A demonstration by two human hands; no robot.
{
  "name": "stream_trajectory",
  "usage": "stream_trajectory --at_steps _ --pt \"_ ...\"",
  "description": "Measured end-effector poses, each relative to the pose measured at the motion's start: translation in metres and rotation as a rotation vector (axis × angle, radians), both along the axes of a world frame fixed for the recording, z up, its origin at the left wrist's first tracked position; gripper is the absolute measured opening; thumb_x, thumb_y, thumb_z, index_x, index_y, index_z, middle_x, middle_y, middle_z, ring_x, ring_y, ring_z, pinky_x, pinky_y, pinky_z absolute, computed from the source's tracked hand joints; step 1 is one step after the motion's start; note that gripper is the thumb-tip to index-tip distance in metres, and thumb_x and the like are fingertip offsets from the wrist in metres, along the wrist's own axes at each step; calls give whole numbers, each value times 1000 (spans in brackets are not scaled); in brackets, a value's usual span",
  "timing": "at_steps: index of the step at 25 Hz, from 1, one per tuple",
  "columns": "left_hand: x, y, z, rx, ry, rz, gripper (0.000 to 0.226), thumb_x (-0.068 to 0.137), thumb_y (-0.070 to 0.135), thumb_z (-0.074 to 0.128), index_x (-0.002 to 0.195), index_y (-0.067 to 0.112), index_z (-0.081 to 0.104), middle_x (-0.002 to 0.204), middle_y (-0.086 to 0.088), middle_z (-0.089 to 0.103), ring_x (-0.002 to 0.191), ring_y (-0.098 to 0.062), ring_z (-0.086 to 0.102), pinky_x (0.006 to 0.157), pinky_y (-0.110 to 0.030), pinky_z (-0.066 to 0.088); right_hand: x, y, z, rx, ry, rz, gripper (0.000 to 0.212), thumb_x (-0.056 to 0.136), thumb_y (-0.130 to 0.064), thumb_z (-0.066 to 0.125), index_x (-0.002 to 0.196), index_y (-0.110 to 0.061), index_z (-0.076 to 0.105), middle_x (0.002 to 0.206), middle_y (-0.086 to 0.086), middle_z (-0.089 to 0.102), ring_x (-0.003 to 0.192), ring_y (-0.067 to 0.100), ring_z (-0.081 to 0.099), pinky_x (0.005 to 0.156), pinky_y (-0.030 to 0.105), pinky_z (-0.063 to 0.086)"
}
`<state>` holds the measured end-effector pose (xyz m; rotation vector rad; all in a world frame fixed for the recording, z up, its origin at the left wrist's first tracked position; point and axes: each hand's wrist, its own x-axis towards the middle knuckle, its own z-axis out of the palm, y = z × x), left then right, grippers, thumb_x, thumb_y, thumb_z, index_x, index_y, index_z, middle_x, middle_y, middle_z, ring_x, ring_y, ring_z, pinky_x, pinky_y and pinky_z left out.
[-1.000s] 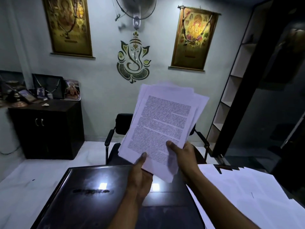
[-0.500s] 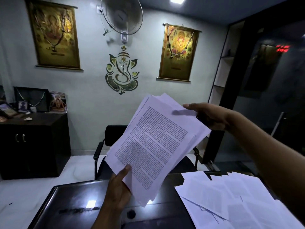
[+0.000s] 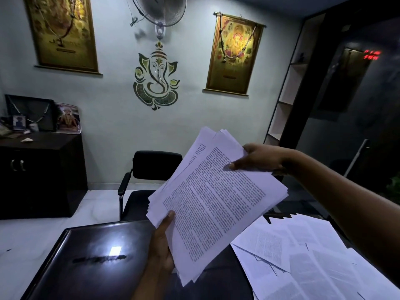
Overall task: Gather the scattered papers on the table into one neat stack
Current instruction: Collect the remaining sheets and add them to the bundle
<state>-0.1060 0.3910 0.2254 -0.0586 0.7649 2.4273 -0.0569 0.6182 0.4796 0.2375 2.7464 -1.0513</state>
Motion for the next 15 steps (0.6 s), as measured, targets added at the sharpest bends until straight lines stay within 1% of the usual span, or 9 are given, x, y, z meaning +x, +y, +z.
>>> stream_trajectory --at_steps 1,2,3,5,6,8,11,13,15 --pt "-1 2 0 -26 -3 5 20 98 29 53 106 16 66 98 -12 69 86 -29 66 64 -39 62 4 1 -1 -36 29 -22 42 94 -42 68 114 -5 70 98 10 77 86 25 75 83 37 62" --pt "-1 3 0 -68 16 32 20 100 30 53 104 17 67 101 -10 69 90 -27 66 66 -37 63 9 4 -4 -163 77 -50 46 96 -46 63 113 -5 71 95 11 76 80 23 74 75 32 61" --pt "-4 4 -2 -74 16 58 22 101 32 54 104 17 70 104 -11 69 94 -29 66 72 -39 62 15 6 -7 -368 139 -105 50 98 -50 57 114 -5 72 99 16 75 82 23 73 75 31 59" --pt "-8 3 -4 -55 23 133 28 94 37 66 114 18 72 117 -20 68 109 -42 62 94 -56 55 29 11 -18 -730 292 -135 64 95 -62 47 130 -13 68 127 18 68 108 29 68 95 41 51" --pt "-13 2 -5 -53 34 197 42 87 40 74 124 20 68 128 -21 65 119 -46 58 101 -66 47 37 9 -31 -863 373 -118 70 92 -66 45 136 -15 64 136 13 65 119 30 63 101 45 46" --pt "-18 5 1 -30 77 272 57 79 38 82 131 21 64 136 -21 62 126 -48 55 104 -72 39 50 -13 -69 -1080 514 -116 70 87 -66 56 136 -17 64 131 9 65 120 30 61 96 46 50" --pt "-20 23 10 -53 85 272 51 78 33 83 124 18 68 129 -22 66 116 -46 61 101 -69 43 52 -59 -120 -993 649 -261 38 91 -43 68 121 -20 68 110 2 75 101 25 70 76 39 59" --pt "-15 35 15 -45 144 206 52 78 37 84 124 19 65 128 -24 64 117 -49 57 103 -73 39 46 -74 -129 -862 747 -428 14 96 -25 67 110 -25 66 99 -12 78 95 16 75 76 37 58" --pt "-11 38 12 -40 239 114 53 82 31 82 129 16 62 130 -25 61 120 -47 56 106 -71 39 41 -63 -133 -808 835 -562 16 98 -13 65 97 -29 62 85 -27 75 84 -3 72 78 28 53"
